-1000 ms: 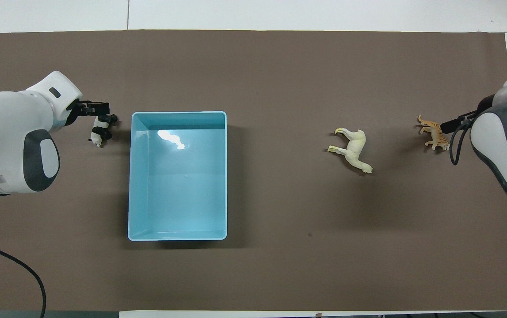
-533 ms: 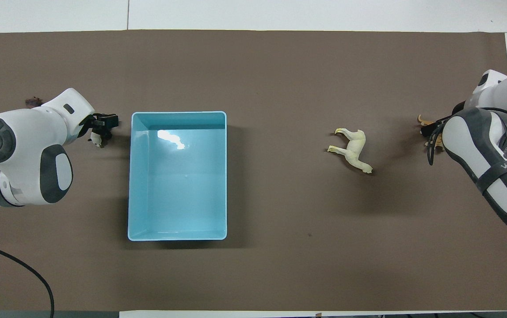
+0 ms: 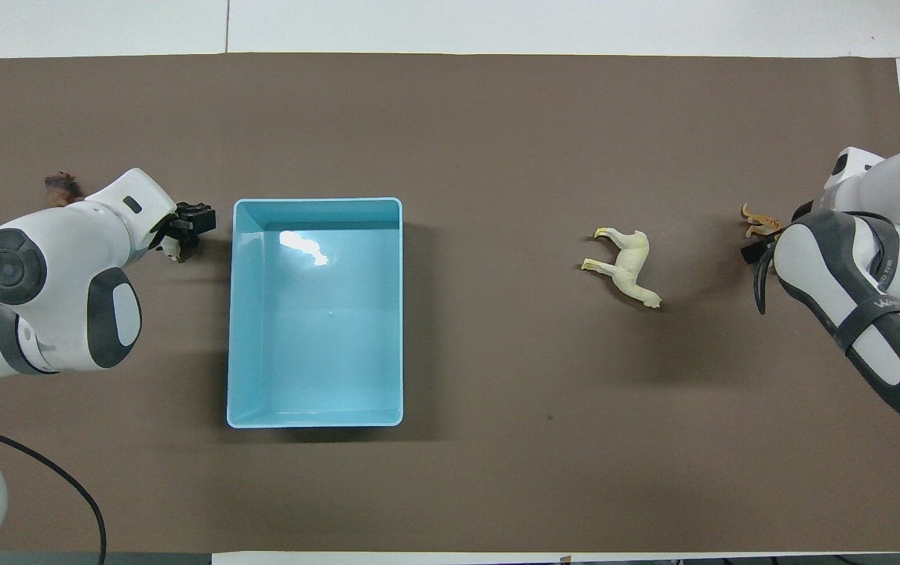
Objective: Put all toys into storage box
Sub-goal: 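Grasp the black-and-white cow with the left gripper while the right gripper grasps the deer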
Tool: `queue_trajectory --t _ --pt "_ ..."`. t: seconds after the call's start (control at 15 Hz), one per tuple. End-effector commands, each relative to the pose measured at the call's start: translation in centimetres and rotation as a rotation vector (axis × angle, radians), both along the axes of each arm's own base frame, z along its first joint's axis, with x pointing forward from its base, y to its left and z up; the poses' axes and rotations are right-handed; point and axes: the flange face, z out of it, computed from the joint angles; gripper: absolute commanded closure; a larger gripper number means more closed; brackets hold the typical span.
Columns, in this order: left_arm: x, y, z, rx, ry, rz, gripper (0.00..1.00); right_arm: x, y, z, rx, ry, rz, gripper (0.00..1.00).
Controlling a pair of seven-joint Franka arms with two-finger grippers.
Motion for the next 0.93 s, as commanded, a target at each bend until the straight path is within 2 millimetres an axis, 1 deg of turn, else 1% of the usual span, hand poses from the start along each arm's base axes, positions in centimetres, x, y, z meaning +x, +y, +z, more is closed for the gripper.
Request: queue_trajectory --t 0.0,0.2,0.4,0.47,0.6,0.73,0.87 --pt "-0.4 0.1 -1.8 0.006 -0.056 -0.011 0.00 -0.4 -0.2 0.2 0.018 -0.017 0.008 1.00" --pt "-0.3 1.5 -2.6 0.023 -0.096 -0.017 0.00 -0.5 -0.3 0.2 0.018 -0.018 0.010 1.00" --pt "-0.4 1.6 -2.7 0.022 -0.094 -0.013 0.00 -0.3 -0.4 0.5 0.017 -0.022 0.010 1.00" --pt "-0.8 1.5 -2.9 0.021 -0.086 -0.013 0.00 0.1 -0.4 1.1 0.016 -0.031 0.008 1.00" --pt "-1.1 1.6 -3.1 0.018 -0.089 -0.005 0.00 1.2 0.1 3.5 0.015 -0.045 0.000 1.00" --pt "-1.5 1.6 -3.5 0.018 -0.082 -0.006 0.00 2.2 0.7 7.4 0.019 -0.040 -0.064 1.00" --pt "-2.2 1.3 -3.8 0.014 -0.089 -0.006 0.00 3.3 3.8 11.4 0.017 -0.030 -0.092 1.00"
